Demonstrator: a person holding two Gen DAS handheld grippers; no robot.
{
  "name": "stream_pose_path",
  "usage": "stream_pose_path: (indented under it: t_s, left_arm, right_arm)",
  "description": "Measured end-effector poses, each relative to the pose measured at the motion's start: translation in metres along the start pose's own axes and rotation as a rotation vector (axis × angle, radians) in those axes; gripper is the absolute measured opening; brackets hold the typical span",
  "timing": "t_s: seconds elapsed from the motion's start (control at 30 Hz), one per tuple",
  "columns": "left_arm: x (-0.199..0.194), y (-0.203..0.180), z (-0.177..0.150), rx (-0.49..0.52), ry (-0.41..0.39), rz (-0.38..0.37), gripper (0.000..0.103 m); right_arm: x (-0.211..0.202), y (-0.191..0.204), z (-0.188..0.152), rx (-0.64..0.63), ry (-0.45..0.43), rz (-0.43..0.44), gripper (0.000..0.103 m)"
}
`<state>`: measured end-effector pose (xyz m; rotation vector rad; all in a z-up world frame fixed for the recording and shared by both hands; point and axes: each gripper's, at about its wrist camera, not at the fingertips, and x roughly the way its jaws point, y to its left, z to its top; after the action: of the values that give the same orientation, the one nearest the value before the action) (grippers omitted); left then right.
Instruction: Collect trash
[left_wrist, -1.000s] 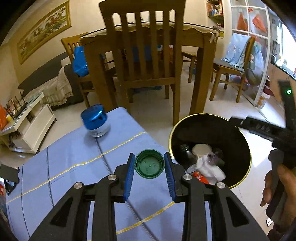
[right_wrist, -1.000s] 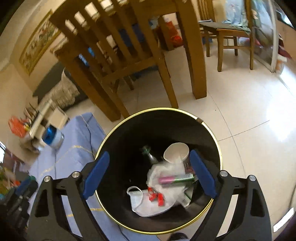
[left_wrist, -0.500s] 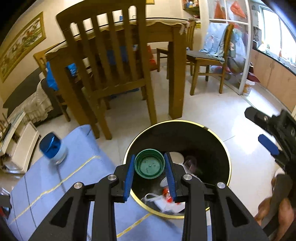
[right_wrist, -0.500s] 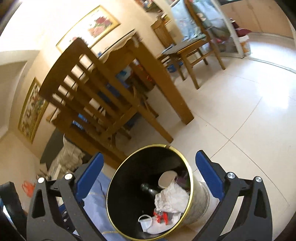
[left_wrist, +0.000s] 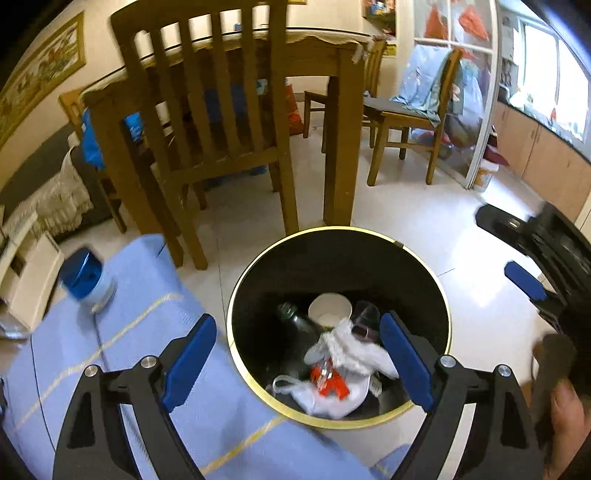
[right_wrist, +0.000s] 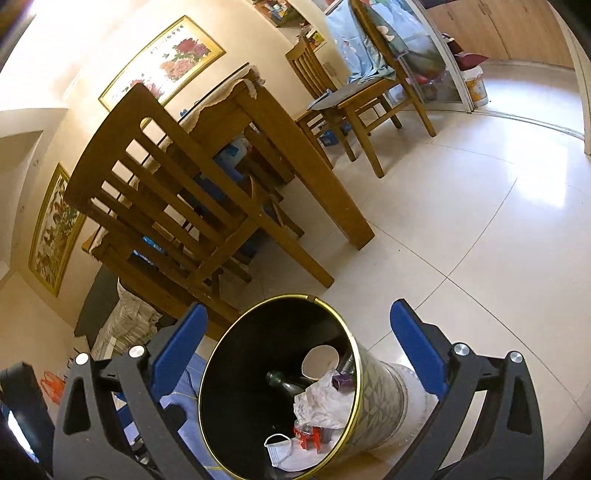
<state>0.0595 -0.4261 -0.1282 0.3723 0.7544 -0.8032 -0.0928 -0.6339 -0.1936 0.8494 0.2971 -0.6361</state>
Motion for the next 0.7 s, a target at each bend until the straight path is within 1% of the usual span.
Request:
stream_pose_path:
  t_s: [0.07, 0.13, 0.2, 0.27, 0.3, 0.4, 0.47, 0.57, 0.67, 0.7]
  left_arm:
    - [-0.016, 0.013, -0.015, -0.015, -0.011, 0.004, 0.088]
    - [-0.037, 0.034, -0.036, -0.033, -0.027, 0.023, 0.090]
    - [-0.055, 0.058, -0.056, -0.062, -0.041, 0.064, 0.092]
    - [-0.079, 0.095, -0.082, -0.125, -0.050, 0.116, 0.093]
    - [-0.087, 0.112, -0.093, -0.154, -0.052, 0.148, 0.093]
    - [-0.107, 0.156, -0.120, -0.236, -0.047, 0.233, 0.094]
    - [-0.120, 0.187, -0.140, -0.305, -0.037, 0.272, 0.094]
    - [-0.140, 0.228, -0.168, -0.399, -0.039, 0.324, 0.096]
    - [-0.156, 0.268, -0.196, -0.480, -0.025, 0.401, 0.096]
    - [-0.161, 0.281, -0.204, -0.509, -0.019, 0.421, 0.096]
  right_arm:
    - [0.006, 0.013, -0.004, -0.048, 0.031, 0.021, 0.098]
    - [0.016, 0.037, -0.013, -0.135, 0.090, 0.077, 0.098]
    - [0.028, 0.070, -0.028, -0.249, 0.166, 0.130, 0.098]
    - [0.040, 0.105, -0.045, -0.366, 0.236, 0.160, 0.098]
    - [0.046, 0.129, -0.058, -0.445, 0.280, 0.186, 0.098]
    - [0.054, 0.184, -0.092, -0.610, 0.363, 0.257, 0.098]
    - [0.052, 0.212, -0.112, -0.670, 0.383, 0.281, 0.098]
    - [0.043, 0.254, -0.148, -0.734, 0.431, 0.355, 0.098]
    - [0.032, 0.286, -0.201, -0.821, 0.505, 0.407, 0.098]
    - [0.027, 0.298, -0.224, -0.867, 0.540, 0.427, 0.098]
